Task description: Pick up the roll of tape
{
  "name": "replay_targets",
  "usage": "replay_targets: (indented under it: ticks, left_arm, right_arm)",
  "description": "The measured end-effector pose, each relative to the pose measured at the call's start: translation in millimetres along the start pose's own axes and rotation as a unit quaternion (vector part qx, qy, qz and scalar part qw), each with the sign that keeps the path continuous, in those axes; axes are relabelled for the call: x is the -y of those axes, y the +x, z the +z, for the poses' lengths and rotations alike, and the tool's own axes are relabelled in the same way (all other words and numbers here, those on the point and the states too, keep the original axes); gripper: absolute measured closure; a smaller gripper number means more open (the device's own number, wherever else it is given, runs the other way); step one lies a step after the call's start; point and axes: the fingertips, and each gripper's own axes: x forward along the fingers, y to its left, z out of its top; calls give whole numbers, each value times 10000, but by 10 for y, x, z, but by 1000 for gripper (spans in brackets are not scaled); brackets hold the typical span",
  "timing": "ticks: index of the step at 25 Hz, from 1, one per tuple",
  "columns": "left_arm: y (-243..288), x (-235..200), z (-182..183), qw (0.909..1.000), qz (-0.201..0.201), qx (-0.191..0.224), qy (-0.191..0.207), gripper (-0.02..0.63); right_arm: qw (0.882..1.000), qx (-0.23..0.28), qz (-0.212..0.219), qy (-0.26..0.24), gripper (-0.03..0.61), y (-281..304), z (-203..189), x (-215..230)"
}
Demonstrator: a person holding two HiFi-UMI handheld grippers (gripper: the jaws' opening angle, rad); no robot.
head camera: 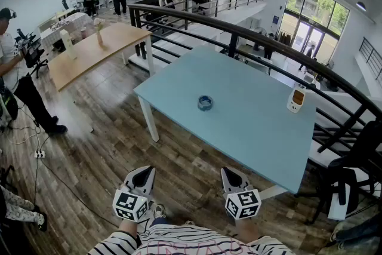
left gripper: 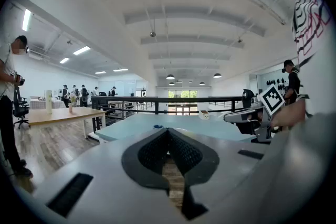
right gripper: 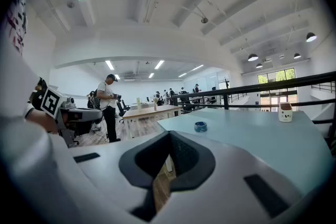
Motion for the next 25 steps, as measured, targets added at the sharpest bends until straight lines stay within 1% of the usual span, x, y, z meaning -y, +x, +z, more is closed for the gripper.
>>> replay_targets:
  ticks: [3, 5, 6, 8, 9, 10, 11, 14, 18, 21, 25]
  left_arm:
    - [14, 27, 25, 9999, -82, 136, 34, 589]
    - [35, 55, 29, 9995, -213, 214, 20, 588]
    - [54, 70, 22, 9993, -295, 210, 4, 588]
    - [105, 87, 5, 9990, -429, 145, -1, 564]
    - [134, 83, -7, 9988, -475, 104, 12, 490]
    - [165, 65, -27, 9987, -508, 61, 22, 403]
    - [202, 33, -53, 9986, -530, 24, 24, 388]
    - [338, -79, -92, 9981, -620, -17, -5, 388]
    - [521, -255, -77, 9965, -823, -81, 88, 388]
    - [678, -522, -73, 9952, -966, -145, 102, 388]
    - [969, -944, 23, 9912, -1297, -137, 203, 388]
  right_arm:
    - [9997, 125, 119, 158, 552, 16, 33, 5]
    - [9988, 290, 248, 299, 549, 35, 78, -13]
    - [9986, 328, 290, 307, 549, 52, 96, -24]
    - [9988, 313, 313, 233, 545, 106, 121, -40]
    - [9989, 297, 304, 218, 505, 144, 131, -46]
    - [9989, 283, 286, 226, 366, 185, 138, -50]
    - [9990, 273, 257, 232, 334, 229, 141, -51]
    - [9994, 251, 129, 202, 334, 356, 150, -22]
    - [9992, 245, -151, 286, 334, 538, 203, 59]
    - [9988, 199, -318, 301, 334, 765, 251, 34]
    - [9972, 221, -628, 347, 334, 1150, 383, -35]
